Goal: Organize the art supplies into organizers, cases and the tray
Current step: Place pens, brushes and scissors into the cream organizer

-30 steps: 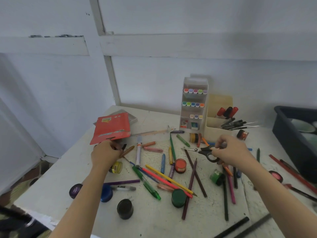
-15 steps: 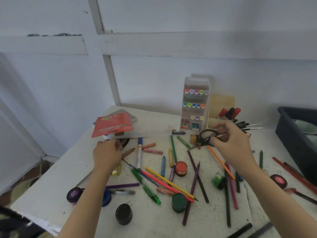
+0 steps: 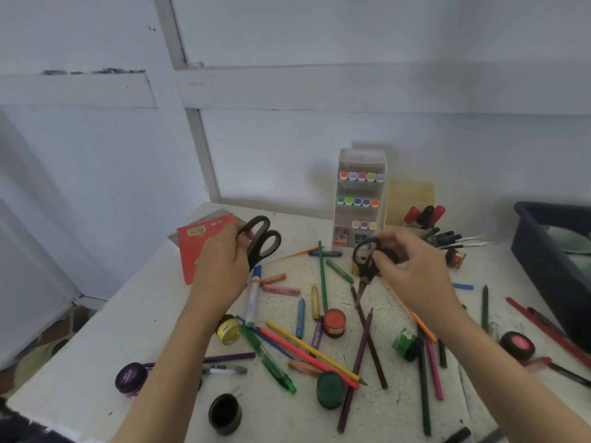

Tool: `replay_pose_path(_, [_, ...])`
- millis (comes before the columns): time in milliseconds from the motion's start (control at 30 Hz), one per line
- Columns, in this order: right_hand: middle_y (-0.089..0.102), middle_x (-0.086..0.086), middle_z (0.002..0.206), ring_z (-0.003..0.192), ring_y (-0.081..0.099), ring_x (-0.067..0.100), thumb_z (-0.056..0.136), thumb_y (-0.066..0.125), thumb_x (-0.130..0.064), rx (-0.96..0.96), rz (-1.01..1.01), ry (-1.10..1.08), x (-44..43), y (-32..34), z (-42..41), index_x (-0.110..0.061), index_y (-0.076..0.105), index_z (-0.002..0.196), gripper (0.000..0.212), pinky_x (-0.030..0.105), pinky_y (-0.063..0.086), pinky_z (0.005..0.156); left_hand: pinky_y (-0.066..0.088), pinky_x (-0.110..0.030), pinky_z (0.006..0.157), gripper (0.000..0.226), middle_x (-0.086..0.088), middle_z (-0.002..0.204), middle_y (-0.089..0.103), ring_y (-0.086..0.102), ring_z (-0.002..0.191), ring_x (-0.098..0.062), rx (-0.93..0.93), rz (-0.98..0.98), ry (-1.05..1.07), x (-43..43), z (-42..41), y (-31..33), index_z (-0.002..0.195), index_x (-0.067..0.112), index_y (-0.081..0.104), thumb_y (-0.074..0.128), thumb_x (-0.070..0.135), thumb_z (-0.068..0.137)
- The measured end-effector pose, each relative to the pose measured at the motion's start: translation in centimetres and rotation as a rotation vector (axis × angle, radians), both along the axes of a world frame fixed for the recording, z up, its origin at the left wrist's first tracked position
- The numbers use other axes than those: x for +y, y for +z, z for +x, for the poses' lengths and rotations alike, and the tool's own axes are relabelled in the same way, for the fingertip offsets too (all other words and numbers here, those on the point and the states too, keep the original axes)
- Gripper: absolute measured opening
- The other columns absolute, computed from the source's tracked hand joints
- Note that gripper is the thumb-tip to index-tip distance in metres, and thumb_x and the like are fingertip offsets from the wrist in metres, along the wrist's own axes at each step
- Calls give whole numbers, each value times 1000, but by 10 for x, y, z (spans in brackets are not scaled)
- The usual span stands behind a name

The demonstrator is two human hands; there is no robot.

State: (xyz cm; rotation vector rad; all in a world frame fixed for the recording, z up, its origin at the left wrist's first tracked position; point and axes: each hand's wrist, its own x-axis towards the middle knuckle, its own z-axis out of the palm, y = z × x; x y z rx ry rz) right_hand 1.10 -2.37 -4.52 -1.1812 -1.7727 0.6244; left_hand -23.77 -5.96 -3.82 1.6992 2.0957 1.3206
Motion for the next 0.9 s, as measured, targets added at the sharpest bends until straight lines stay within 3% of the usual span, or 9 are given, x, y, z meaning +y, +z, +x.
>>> replay_pose_path(100, [67, -12, 89, 80, 61, -7, 89, 61, -14, -70, 10, -15, 0, -3, 4, -21, 64, 106, 19, 5, 46, 66, 53, -38, 74, 16, 1, 88, 64, 61, 81, -16, -15, 6, -106, 2, 9, 13, 98, 17, 60, 44, 16, 97])
replay_pose_path(233, [66, -16, 89, 83, 56, -10, 89, 61, -20, -170, 25, -45, 5, 3, 15, -25, 65, 106, 18, 4, 40, 65, 41, -5, 64, 12, 7, 93, 66, 58, 87, 2, -59, 29, -200, 8, 31, 36, 97, 22, 63, 53, 17, 94])
replay_pose_path(333, [65, -20, 85, 80, 61, -5, 89, 61, -20, -162, 44, -44, 11, 16, 23, -28, 64, 101, 15, 9, 45, 66, 38, 4, 64, 10, 9, 98, 67, 60, 90, 4, -153, 75, -285, 12, 49, 54, 92, 23, 65, 58, 15, 91])
replay_pose_path(433, [66, -19, 83, 79, 63, -3, 89, 61, -18, -113, 131, -56, 17, 44, 35, -30, 62, 97, 15, 7, 46, 66, 44, -1, 69, 11, 10, 92, 72, 67, 84, 0, -282, 116, -423, 18, 70, 77, 91, 18, 66, 62, 9, 88])
replay_pose_path(567, [62, -16, 79, 75, 56, -17, 89, 61, -14, -45, 321, -144, 31, 91, 53, -22, 62, 100, 14, -3, 39, 66, 55, -22, 76, 12, 1, 86, 74, 70, 83, -9, -398, 200, -575, 32, 99, 109, 89, 10, 63, 65, -1, 84])
replay_pose_path(667, [62, -12, 81, 76, 58, -8, 90, 60, -17, -59, 438, -240, 50, 119, 68, -18, 63, 104, 14, 0, 40, 69, 55, -28, 82, 17, 1, 90, 72, 69, 87, -11, -389, 263, -574, 55, 124, 125, 87, 17, 59, 67, 2, 83])
replay_pose_path(800, [64, -6, 87, 82, 61, 9, 92, 58, -17, -109, 477, -322, 82, 133, 87, -13, 63, 107, 17, 8, 39, 73, 49, -12, 73, 20, 9, 86, 67, 65, 86, -4, -355, 262, -518, 99, 156, 128, 80, 19, 51, 68, 10, 85])
replay_pose_path(900, [67, -2, 90, 85, 62, 12, 92, 58, -14, -130, 395, -323, 104, 122, 95, -14, 63, 106, 15, 9, 37, 74, 43, -5, 62, 24, 5, 89, 65, 62, 82, -6, -272, 214, -482, 128, 173, 118, 78, 22, 47, 66, 11, 87])
